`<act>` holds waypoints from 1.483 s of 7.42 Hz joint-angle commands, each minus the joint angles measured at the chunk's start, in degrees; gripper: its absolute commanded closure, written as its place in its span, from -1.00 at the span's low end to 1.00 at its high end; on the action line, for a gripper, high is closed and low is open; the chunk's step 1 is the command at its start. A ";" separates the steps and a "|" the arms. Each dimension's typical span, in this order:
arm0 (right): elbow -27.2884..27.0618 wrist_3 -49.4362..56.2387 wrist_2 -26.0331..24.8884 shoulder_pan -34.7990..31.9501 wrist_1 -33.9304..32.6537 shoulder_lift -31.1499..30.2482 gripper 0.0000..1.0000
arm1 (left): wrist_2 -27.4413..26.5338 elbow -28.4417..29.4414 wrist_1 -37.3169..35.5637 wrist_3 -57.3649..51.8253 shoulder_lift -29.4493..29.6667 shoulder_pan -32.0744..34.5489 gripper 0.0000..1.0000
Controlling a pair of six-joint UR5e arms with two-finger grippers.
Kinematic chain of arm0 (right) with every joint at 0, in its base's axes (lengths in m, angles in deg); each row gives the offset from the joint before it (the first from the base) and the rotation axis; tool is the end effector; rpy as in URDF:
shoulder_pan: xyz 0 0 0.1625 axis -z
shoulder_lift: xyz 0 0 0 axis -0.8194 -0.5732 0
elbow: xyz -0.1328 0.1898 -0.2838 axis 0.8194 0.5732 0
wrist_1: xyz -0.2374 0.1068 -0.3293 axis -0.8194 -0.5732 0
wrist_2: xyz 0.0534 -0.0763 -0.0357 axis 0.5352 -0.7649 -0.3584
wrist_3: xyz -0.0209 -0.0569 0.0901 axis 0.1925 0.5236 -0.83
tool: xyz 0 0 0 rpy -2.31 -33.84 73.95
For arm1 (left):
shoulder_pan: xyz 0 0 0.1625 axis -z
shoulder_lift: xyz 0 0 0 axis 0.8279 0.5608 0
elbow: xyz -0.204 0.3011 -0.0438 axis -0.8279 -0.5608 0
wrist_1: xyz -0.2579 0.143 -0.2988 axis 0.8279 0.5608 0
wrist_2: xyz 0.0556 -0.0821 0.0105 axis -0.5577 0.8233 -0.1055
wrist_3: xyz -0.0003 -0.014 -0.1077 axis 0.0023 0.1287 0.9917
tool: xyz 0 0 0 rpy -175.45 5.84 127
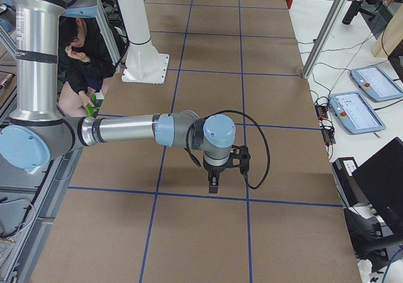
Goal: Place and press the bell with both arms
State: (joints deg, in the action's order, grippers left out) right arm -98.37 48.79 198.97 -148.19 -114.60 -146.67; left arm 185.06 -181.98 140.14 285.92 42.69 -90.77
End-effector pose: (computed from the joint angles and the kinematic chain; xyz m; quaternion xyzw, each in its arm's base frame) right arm 0.0797 -0.4477 0.5565 -0.0021 -0.3935 -0.0044 0.9193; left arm 0.2282 0.0180 0.5138 -0.0150 -0.0805 -0.5999 0.7959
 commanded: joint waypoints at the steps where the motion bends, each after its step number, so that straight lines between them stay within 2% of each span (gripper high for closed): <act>1: 0.06 -0.01 0.01 0.00 0.00 0.00 -0.99 | -2.43 -2.96 -1.41 -6.90 2.41 0.25 1.00; 4: 0.14 -0.01 0.01 0.00 0.00 -0.26 -0.99 | -8.32 -3.32 -2.02 -17.11 7.22 1.22 1.00; 5: 0.23 -0.01 0.01 0.00 0.00 -0.26 -0.99 | -9.82 -3.41 -4.46 -18.61 10.64 1.22 1.00; 7: 0.41 -0.01 0.28 0.00 0.00 -0.44 -0.99 | -10.97 -4.20 -14.46 -20.73 21.08 2.01 1.00; 10: 0.50 -0.01 0.28 0.00 -0.09 -0.70 -0.99 | -12.11 -4.82 -22.21 -23.35 31.12 2.19 1.00; 11: 0.41 -0.01 0.28 0.00 0.00 -0.70 -0.99 | -12.12 -4.91 -22.41 -25.12 33.07 3.76 1.00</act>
State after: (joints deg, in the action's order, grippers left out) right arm -97.91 48.78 199.21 -148.19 -114.67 -147.33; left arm 173.20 -186.72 119.16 262.86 72.71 -88.20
